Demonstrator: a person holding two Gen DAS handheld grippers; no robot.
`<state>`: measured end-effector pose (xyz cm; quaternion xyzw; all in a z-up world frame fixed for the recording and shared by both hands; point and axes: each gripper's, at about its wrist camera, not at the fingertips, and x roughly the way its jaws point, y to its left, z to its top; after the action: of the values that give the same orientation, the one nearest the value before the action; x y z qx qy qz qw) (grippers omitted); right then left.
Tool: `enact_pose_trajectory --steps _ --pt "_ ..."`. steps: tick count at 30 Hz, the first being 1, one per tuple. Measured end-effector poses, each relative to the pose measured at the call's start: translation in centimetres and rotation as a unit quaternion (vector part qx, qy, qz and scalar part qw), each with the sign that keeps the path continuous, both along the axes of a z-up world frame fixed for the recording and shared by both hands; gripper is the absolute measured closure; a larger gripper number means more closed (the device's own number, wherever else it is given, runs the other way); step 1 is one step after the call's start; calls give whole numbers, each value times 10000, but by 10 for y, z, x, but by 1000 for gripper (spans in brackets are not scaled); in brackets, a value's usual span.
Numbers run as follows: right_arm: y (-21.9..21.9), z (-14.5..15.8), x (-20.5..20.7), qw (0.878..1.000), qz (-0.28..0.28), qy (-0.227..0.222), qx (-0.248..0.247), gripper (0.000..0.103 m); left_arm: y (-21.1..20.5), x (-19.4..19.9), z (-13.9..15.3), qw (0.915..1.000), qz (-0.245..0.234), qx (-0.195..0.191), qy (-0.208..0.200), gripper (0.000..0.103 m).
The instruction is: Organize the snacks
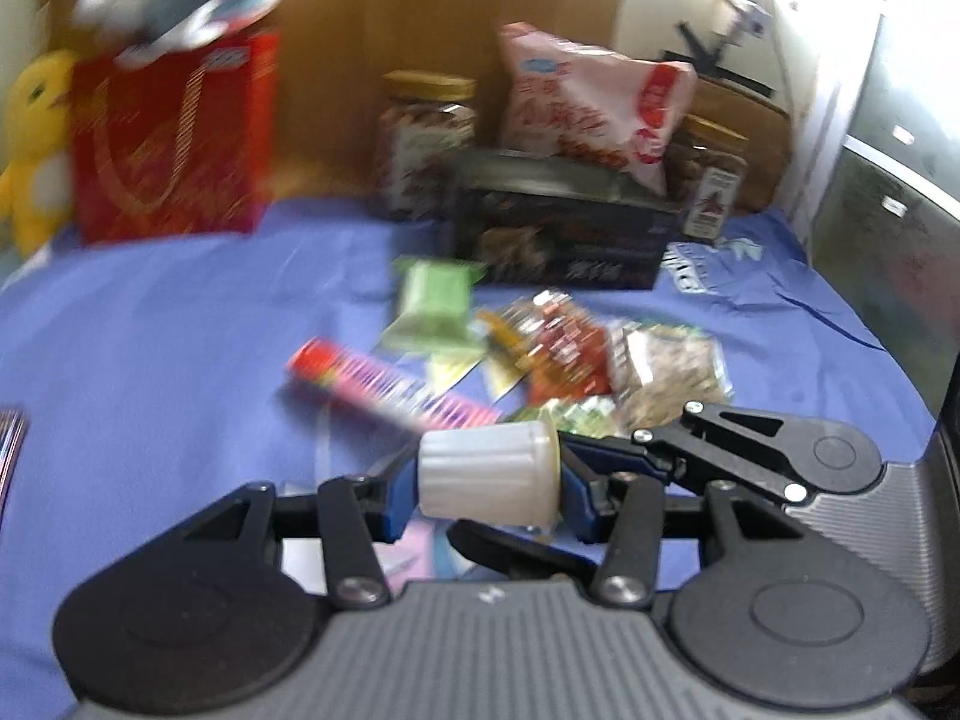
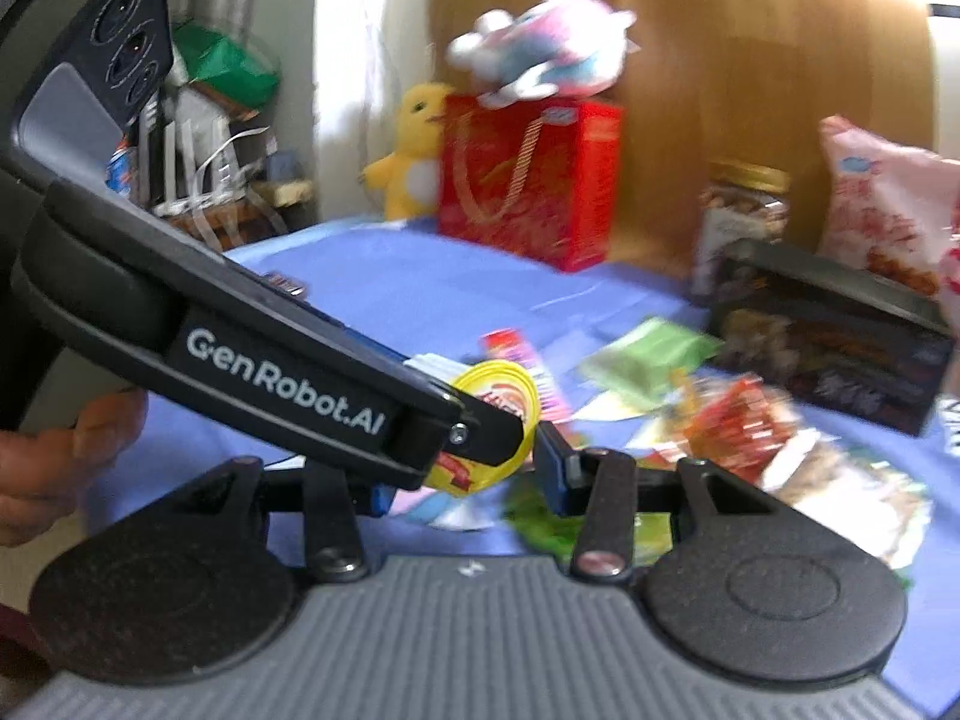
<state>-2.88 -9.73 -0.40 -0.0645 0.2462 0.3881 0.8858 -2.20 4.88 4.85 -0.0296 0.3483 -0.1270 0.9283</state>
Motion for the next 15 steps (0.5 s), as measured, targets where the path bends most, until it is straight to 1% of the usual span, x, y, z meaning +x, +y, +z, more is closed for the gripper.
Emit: enact_pose_trajectory --steps 5,8,11,15 --pt "-40 9 26 9984 -551 -114 -24 54 -49 37 11 9981 -529 253 -180 57" --pt "-63 13 45 9961 -859 -159 -99 54 -78 66 17 9959 -808 290 -274 57" --pt "-82 20 72 9932 -1125 -264 -149 54 -98 96 26 9943 -958 231 -407 57" --pt "-92 30 116 9882 -1452 -471 -151 54 -110 149 43 9941 -936 -147 -519 56"
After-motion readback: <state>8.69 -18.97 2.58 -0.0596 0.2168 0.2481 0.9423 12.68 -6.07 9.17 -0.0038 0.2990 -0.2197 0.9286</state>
